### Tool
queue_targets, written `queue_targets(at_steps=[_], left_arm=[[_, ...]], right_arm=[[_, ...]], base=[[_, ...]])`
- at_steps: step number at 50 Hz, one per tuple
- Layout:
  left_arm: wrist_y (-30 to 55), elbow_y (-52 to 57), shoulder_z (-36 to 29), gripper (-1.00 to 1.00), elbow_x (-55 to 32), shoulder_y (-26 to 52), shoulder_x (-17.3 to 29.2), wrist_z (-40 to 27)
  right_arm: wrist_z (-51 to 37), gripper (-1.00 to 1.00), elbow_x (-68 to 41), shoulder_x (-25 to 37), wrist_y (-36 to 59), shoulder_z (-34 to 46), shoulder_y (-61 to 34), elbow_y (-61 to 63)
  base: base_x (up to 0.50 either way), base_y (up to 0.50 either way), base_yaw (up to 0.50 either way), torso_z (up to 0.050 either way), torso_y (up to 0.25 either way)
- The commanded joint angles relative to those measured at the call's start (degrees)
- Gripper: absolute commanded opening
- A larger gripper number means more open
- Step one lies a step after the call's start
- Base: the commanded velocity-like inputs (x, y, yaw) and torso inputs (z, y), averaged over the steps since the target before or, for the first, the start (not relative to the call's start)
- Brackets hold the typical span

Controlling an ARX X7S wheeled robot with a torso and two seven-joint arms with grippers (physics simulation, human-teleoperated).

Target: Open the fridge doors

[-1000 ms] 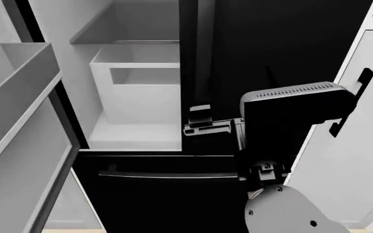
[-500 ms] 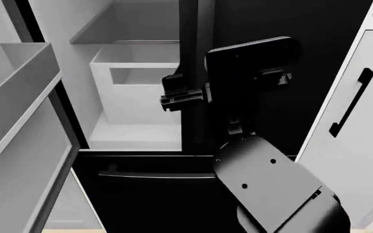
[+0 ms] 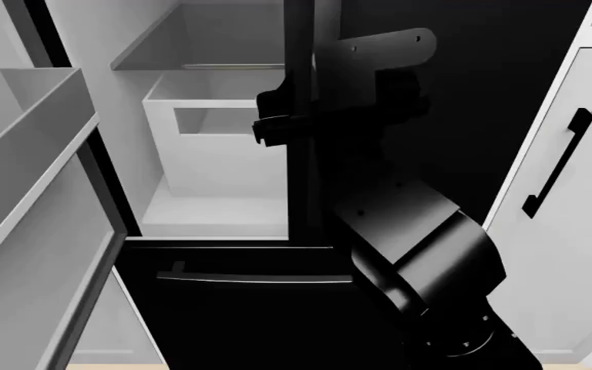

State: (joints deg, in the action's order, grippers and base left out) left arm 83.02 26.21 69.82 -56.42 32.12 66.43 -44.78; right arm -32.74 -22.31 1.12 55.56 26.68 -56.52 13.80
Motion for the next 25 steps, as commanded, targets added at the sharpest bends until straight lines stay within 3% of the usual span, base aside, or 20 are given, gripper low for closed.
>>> queue_targets(at_steps=[1,25], left_arm=[[-0.25,0.0,-0.03,1.0,-0.25,-0.56,0.09,-0.18],[-0.4,0.62,2.37,1.0,0.76,-3.38,-0.9,1.1]], right_arm=[[-0.38,1.0,-2.61,0.03,-3.51,1.54,-3.82,-8.54],[-1.4,1.0,-6.61,0.84,-9.4,2.76,-7.51,-20.68]], base=[[0.0,0.0,0.0,0.0,0.0],[0.0,0.0,0.0,0.0,0.0]])
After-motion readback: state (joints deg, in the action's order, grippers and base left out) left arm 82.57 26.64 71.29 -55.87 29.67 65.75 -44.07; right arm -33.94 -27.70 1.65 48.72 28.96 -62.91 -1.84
